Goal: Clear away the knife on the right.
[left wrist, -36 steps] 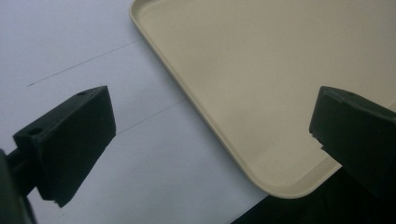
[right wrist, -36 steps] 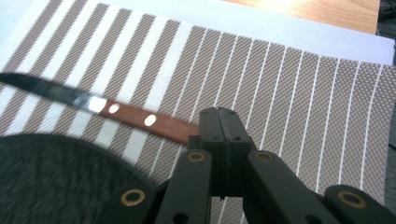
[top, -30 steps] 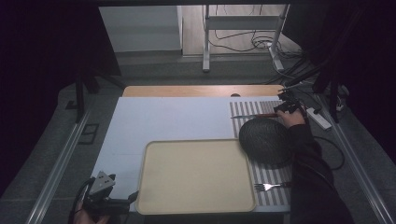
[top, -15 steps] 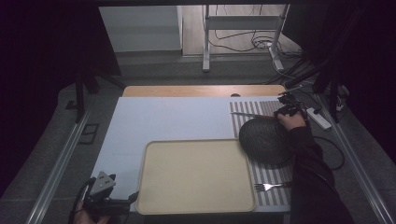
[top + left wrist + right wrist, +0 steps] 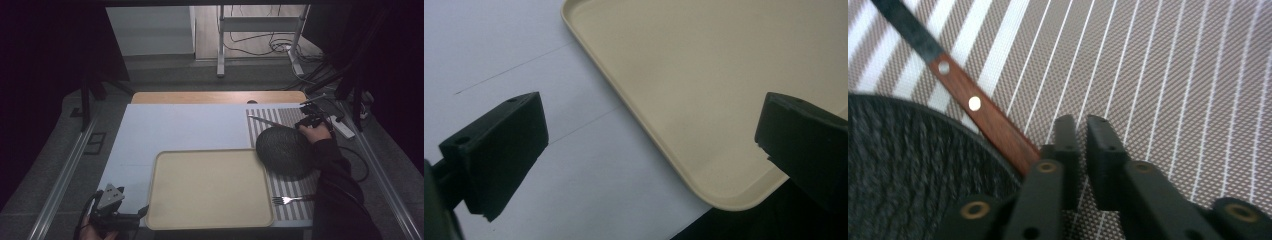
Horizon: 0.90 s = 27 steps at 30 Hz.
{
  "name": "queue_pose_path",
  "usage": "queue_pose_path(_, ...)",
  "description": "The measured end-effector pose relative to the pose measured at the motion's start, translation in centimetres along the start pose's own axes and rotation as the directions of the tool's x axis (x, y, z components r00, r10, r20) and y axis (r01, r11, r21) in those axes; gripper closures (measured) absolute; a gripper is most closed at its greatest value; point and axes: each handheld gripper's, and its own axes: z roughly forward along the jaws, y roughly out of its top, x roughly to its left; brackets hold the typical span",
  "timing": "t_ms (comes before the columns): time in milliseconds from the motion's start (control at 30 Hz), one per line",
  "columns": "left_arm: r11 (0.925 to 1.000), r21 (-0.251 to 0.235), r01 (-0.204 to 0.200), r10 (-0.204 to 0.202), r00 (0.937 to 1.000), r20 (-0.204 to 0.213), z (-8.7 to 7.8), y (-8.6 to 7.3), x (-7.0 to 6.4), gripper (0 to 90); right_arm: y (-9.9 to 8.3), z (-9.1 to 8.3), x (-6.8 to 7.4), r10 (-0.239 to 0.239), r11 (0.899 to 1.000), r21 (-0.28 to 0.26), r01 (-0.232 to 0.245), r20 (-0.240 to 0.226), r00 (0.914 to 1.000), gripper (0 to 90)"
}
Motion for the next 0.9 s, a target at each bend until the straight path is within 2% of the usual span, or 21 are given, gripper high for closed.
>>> queue_pose_path(33, 1.0000, 0.000, 0.000, 0.000, 1.0000, 0.000, 0.0, 0.0, 0.0, 0.7, 0.0, 0.0, 0.0, 0.000, 1.000, 0.000, 0.000, 0.000, 1.0000, 78.3)
queue_pose_path(67, 1.0000, 0.000, -0.001, 0.001, 1.0000, 0.000, 0.0, 0.0, 0.0, 0.7, 0.2, -0.3, -0.1, 0.026, 0.999, -0.021, -0.026, -0.006, 0.9997, 70.6)
queue_pose_path(133, 1.0000, 0.001, -0.003, 0.003, 1.0000, -0.002, 0.0, 0.0, 0.0, 0.7, 0.3, -0.4, -0.1, 0.031, 0.999, -0.029, -0.032, -0.018, 0.9994, 64.4)
queue_pose_path(533, 0.9999, 0.007, -0.012, 0.012, 0.9999, -0.006, 0.1, 0.0, -0.1, 0.9, 1.7, -0.3, 1.9, -0.006, 0.999, -0.044, 0.004, -0.044, 0.9990, 36.9)
queue_pose_path(667, 0.9999, 0.007, -0.012, 0.012, 0.9999, -0.006, 0.1, 0.0, -0.2, 0.9, 2.1, 0.0, 2.6, -0.028, 0.999, -0.044, 0.026, -0.054, 0.9982, 31.4)
queue_pose_path(900, 0.9999, 0.008, -0.013, 0.013, 0.9999, -0.006, 0.1, 0.0, -0.2, 1.0, 2.8, 1.0, 3.6, -0.069, 0.997, -0.027, 0.067, -0.067, 0.9954, 28.9)
